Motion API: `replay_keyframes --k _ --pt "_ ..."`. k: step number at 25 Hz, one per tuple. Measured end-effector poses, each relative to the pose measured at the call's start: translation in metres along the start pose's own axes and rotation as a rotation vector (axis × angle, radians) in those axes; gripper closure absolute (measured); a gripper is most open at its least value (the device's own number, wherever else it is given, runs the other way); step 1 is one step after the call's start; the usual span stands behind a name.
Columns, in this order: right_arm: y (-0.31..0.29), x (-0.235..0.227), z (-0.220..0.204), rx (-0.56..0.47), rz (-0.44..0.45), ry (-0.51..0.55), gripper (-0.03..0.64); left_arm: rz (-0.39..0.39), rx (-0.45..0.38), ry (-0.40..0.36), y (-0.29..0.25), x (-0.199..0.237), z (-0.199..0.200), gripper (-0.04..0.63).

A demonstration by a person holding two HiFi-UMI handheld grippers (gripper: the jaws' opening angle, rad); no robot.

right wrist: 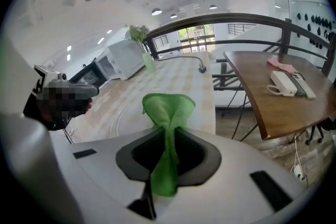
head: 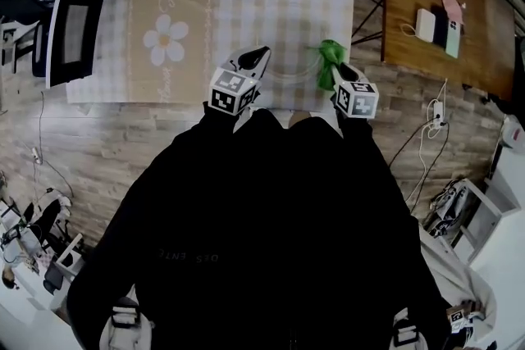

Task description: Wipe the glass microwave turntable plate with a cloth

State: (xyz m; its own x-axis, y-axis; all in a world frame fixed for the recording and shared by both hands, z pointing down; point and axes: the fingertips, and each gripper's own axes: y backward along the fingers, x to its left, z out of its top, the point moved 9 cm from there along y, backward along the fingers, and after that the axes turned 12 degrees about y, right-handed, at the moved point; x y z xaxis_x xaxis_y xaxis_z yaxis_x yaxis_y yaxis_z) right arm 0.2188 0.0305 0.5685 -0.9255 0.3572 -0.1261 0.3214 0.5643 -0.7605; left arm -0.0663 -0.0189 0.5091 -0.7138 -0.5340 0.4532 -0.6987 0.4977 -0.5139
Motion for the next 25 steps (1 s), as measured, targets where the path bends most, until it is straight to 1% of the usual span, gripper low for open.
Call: replay_keyframes --k 5,11,15,20,25 --pt "0.026 0.01 0.048 -0.153 0.062 0.027 0.546 0.012 -0.066 -0.06 0.01 -0.007 0.028 0.574" --pt "0.062 0.029 0.109 -0.359 0.154 0.109 0.546 -0.006 -0.18 -0.153 0.031 -0.028 0.073 0.574" --pt "0.087 0.041 0.148 -0.498 0.211 0.176 0.546 -0.014 -0.274 -0.207 0.05 -0.042 0.107 0.574" --pt "0.122 0.053 0.192 -0.635 0.239 0.267 0.546 -0.059 -0.376 -0.242 0.073 -0.064 0.149 0.574" --pt "0.156 0.061 0.231 -0.758 0.241 0.364 0.546 -0.114 -0.462 -0.276 0.093 -0.088 0.186 0.574"
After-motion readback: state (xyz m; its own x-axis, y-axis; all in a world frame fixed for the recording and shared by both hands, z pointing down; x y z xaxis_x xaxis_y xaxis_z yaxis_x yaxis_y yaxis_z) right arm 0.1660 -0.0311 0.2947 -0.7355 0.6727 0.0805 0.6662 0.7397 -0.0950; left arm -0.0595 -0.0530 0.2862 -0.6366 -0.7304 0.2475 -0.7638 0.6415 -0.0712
